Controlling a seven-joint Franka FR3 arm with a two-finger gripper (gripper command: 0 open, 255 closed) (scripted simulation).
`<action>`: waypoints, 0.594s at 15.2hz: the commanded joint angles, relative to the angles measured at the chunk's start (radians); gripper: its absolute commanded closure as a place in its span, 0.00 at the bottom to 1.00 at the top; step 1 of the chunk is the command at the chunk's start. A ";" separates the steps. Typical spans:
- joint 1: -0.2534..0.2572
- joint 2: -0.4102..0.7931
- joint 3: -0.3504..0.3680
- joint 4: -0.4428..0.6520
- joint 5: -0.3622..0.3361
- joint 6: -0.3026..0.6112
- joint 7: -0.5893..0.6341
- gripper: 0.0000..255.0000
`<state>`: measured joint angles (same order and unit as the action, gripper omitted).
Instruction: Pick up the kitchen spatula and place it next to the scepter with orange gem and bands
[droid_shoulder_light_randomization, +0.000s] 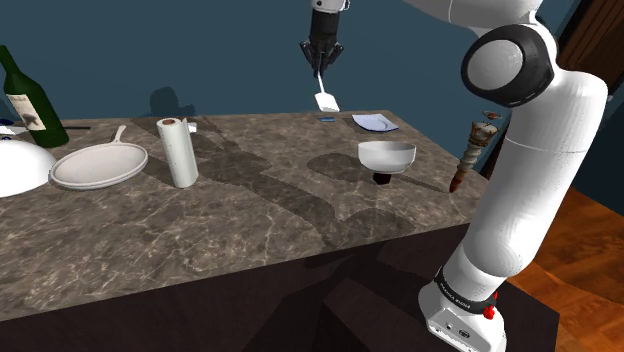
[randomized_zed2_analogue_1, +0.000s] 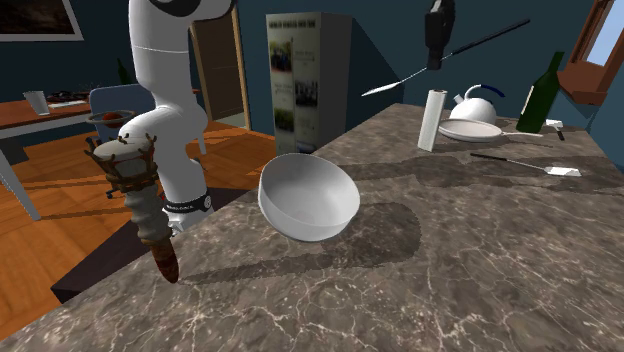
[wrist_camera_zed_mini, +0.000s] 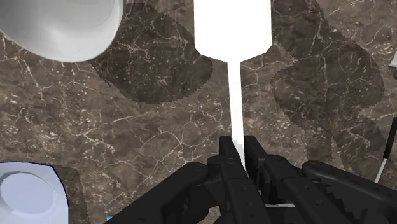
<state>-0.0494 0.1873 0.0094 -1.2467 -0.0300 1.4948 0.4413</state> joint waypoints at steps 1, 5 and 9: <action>0.000 0.016 0.000 0.051 0.000 -0.035 -0.001 1.00; 0.001 0.059 0.000 0.170 -0.001 -0.112 -0.003 1.00; 0.002 0.105 0.000 0.286 -0.002 -0.182 -0.004 1.00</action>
<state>-0.0475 0.2842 0.0094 -0.9816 -0.0317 1.3265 0.4377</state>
